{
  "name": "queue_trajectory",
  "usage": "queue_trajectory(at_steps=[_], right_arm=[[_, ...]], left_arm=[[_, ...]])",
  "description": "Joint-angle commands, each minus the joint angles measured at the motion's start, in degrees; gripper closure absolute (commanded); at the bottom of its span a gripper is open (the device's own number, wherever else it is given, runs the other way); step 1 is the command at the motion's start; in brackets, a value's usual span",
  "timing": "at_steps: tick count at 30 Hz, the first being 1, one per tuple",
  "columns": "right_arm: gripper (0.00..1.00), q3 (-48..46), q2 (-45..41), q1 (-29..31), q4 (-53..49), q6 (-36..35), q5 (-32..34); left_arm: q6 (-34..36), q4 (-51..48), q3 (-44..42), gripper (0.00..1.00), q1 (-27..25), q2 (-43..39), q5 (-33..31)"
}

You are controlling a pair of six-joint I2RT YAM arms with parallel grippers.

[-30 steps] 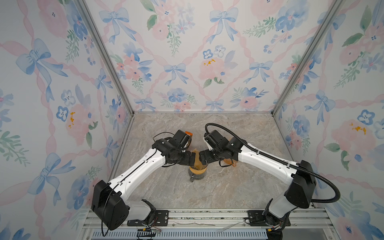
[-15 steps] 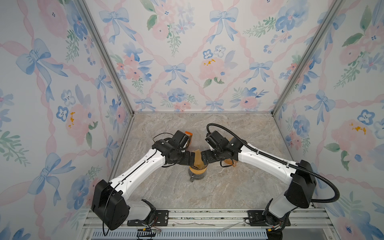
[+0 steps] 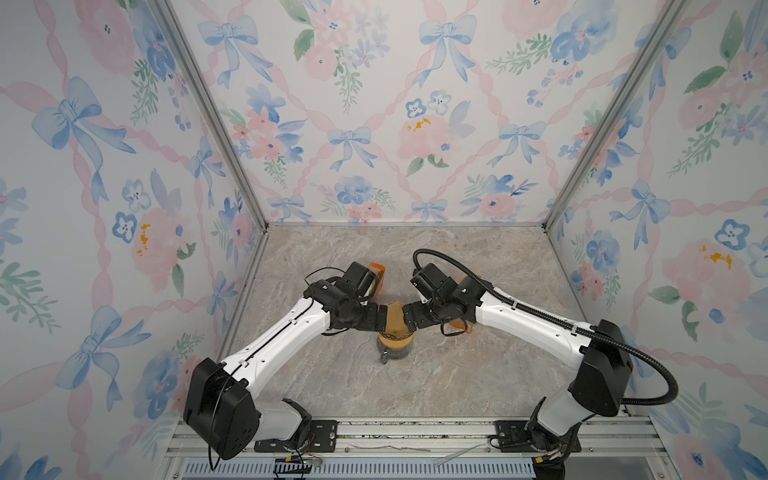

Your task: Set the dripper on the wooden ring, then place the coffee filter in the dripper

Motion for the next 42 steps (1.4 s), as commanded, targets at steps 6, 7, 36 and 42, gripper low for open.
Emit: queue_trajectory(at_steps=[6, 7, 36, 42], right_arm=[[0.04, -0.3, -0.5, -0.7, -0.1, 0.5, -1.1], [0.04, -0.2, -1.0, -0.8, 0.1, 0.5, -1.6], [0.04, 0.5, 1.0, -3.7, 6.4, 2.3, -11.7], [0.04, -1.2, 0.8, -5.0, 7.2, 2.7, -12.0]], left_arm=[[0.1, -0.1, 0.6, 0.02, 0.3, 1.0, 1.5], [0.1, 0.0, 0.9, 0.02, 0.3, 1.2, 1.7], [5.1, 0.3, 5.2, 0.02, 3.4, 2.2, 7.0], [5.5, 0.5, 4.9, 0.02, 3.4, 3.1, 6.3]])
